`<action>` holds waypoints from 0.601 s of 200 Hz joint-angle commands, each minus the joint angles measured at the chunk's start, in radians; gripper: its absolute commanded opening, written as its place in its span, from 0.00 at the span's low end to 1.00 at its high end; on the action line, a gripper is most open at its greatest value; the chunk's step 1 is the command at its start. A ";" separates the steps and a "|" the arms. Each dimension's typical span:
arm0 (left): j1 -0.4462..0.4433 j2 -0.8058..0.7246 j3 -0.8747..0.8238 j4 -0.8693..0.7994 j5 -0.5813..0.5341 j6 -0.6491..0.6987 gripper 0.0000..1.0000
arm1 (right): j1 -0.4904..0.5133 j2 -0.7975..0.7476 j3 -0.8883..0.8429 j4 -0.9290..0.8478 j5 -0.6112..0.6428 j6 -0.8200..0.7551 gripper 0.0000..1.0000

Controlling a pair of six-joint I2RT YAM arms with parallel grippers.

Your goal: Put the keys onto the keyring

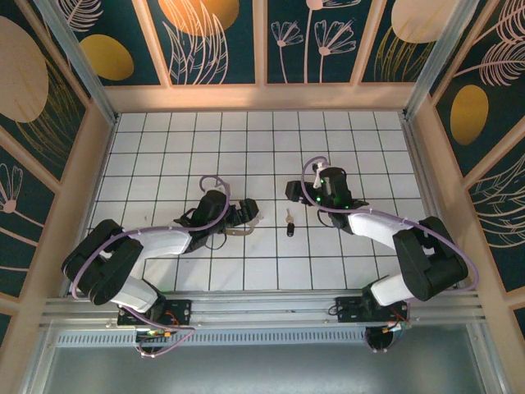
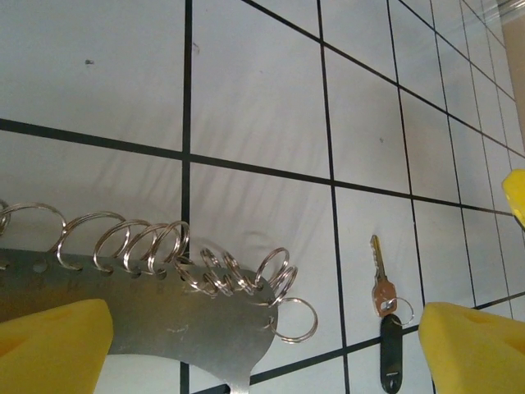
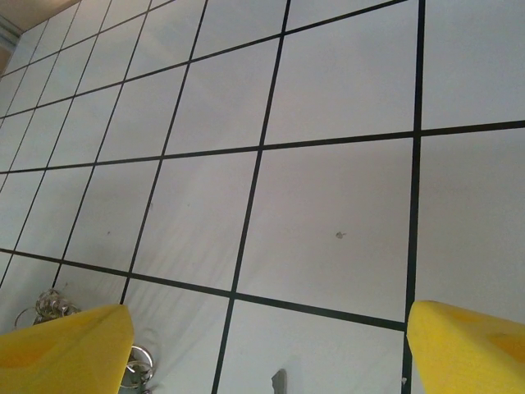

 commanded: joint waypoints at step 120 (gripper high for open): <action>-0.006 0.139 0.102 -0.057 -0.066 0.124 0.97 | 0.062 0.000 -0.040 0.102 -0.142 -0.016 0.82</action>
